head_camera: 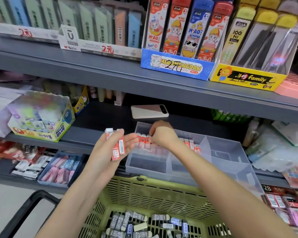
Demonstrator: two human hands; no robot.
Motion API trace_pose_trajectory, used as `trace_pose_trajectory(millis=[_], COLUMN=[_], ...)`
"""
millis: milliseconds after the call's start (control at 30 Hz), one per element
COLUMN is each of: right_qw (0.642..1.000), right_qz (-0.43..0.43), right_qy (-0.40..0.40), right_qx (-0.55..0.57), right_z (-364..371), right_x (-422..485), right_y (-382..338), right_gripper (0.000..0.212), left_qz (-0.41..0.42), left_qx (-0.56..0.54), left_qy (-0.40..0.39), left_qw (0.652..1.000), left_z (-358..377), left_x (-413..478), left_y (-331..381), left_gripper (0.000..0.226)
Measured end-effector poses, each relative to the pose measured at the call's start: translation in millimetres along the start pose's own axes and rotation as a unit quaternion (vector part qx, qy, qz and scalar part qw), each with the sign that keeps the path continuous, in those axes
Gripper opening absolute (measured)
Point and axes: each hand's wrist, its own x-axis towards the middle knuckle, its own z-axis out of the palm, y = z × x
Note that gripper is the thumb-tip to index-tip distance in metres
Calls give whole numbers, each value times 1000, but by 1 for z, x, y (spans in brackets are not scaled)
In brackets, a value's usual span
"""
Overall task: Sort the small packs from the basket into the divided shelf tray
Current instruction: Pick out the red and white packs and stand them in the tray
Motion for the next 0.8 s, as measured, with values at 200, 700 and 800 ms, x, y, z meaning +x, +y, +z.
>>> trace_pose_trajectory(millis=[200, 700, 800], right_qw=[985, 875, 943], right_qz=[-40, -13, 31], right_qy=[106, 10, 37], right_qx=[129, 483, 331], right_z=[-6, -40, -39], right_x=[-30, -51, -35], right_y=[-5, 16, 30], right_gripper=[11, 22, 19], left_qz=[-12, 12, -14], left_qx=[17, 100, 41], left_qy=[25, -14, -1], left_qw=[999, 995, 999], left_z=[-8, -2, -6], left_x=[1, -11, -11], left_y=[-5, -5, -5], left_gripper=[37, 49, 45])
